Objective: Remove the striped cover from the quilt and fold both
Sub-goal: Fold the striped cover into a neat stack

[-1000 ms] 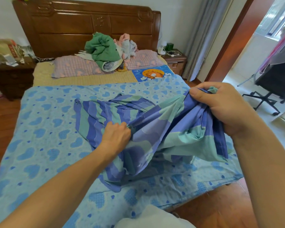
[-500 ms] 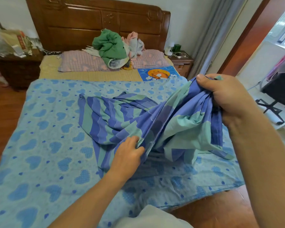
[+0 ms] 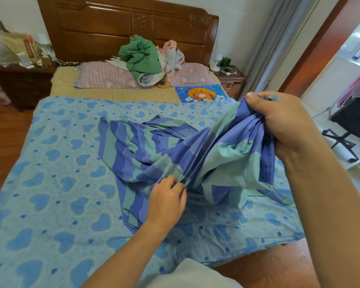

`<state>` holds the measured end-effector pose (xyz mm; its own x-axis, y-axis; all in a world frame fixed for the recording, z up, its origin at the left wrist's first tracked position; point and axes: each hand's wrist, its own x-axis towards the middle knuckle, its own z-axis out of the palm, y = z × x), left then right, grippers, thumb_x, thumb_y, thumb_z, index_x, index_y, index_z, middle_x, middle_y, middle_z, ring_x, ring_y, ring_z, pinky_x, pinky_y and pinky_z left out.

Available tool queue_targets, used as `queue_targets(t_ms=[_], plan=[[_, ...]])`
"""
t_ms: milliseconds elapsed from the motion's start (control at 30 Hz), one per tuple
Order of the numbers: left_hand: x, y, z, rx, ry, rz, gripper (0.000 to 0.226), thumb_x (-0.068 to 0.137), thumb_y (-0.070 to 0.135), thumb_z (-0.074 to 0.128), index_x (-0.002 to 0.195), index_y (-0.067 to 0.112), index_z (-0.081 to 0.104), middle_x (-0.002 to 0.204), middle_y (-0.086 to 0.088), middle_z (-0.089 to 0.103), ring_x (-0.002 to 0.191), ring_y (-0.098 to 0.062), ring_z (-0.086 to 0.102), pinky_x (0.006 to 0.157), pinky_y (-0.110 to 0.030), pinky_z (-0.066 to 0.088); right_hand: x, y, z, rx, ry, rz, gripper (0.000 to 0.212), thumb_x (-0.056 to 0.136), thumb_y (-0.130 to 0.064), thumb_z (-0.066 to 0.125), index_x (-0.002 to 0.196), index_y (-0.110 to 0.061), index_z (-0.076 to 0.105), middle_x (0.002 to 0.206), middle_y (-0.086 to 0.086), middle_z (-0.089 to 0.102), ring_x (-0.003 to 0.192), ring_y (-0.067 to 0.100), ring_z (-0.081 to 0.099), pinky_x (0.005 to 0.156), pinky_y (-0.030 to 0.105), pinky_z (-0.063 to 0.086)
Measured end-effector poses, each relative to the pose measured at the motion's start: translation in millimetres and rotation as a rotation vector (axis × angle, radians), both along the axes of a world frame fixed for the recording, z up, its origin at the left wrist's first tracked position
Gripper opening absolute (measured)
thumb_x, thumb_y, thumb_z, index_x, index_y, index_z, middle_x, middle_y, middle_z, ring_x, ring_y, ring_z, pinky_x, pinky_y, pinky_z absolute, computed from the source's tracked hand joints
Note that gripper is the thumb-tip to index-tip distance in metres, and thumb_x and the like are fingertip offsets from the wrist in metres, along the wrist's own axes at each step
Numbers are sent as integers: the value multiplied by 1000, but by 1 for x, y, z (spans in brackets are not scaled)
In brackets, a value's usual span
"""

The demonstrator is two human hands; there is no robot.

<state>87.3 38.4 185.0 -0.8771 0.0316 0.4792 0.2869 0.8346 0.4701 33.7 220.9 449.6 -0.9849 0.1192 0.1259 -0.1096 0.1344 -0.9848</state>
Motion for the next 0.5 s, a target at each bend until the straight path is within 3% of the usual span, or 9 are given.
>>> queue_targets(t_ms=[167,300,367,433,500], plan=[[-4,-6,-12,27,-212,55,20,88,15,60,69,9,58,85,-2,54,70,-27,52,60,-45,48,-6,19,6,-103,19,-87,16,90,-21,69,74,-16,71,69,4,70,64,16,66,61,26,54],[-16,-28,1,176,-278,86,15,93,13,55,90,7,68,95,-2,62,86,-27,61,75,-42,50,-18,37,4,-70,65,-187,15,88,-22,70,74,-17,69,69,3,67,66,16,64,64,28,54],[-19,-59,24,202,-196,134,15,92,8,60,99,5,73,102,-3,66,91,-26,64,82,-36,49,-25,51,1,-49,83,-257,16,90,-20,69,74,-18,67,67,0,66,64,13,63,66,27,55],[-29,-99,63,144,-32,151,12,90,7,63,96,7,74,100,-2,67,87,-23,65,82,-27,45,-33,70,-5,-19,99,-310,16,89,-21,69,74,-21,67,69,-2,66,66,11,63,69,28,55],[-45,-138,107,125,142,111,12,90,15,60,93,14,72,94,10,62,84,-10,60,80,-15,42,-42,84,-11,42,143,-351,12,86,-27,70,75,-23,71,68,-9,68,67,7,63,69,25,54]])
